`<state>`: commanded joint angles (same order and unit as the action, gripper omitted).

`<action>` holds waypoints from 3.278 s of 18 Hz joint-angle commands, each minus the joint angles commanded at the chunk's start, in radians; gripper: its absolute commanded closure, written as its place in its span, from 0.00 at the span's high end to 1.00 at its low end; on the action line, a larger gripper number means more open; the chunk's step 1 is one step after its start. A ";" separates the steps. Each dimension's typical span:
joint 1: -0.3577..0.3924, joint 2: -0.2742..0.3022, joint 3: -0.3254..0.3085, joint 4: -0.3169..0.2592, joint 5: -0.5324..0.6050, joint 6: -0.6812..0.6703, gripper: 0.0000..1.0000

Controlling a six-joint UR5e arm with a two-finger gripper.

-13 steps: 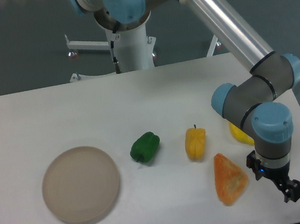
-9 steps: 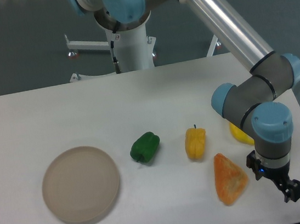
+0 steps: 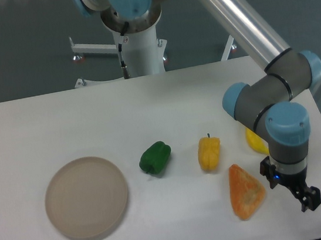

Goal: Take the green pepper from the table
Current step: 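Move the open gripper up and over toward the green bell pepper, then lower the gripper onto the green bell pepper and close on it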

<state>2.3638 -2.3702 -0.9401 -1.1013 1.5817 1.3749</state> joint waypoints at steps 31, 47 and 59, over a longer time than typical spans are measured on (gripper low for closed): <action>-0.120 0.440 -0.792 0.158 -0.299 -0.385 1.00; -0.164 0.391 -0.806 0.224 -0.298 -0.382 1.00; -0.158 0.399 -0.770 0.221 -0.298 -0.375 0.29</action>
<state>2.2059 -1.9712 -1.7105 -0.8805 1.2839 1.0002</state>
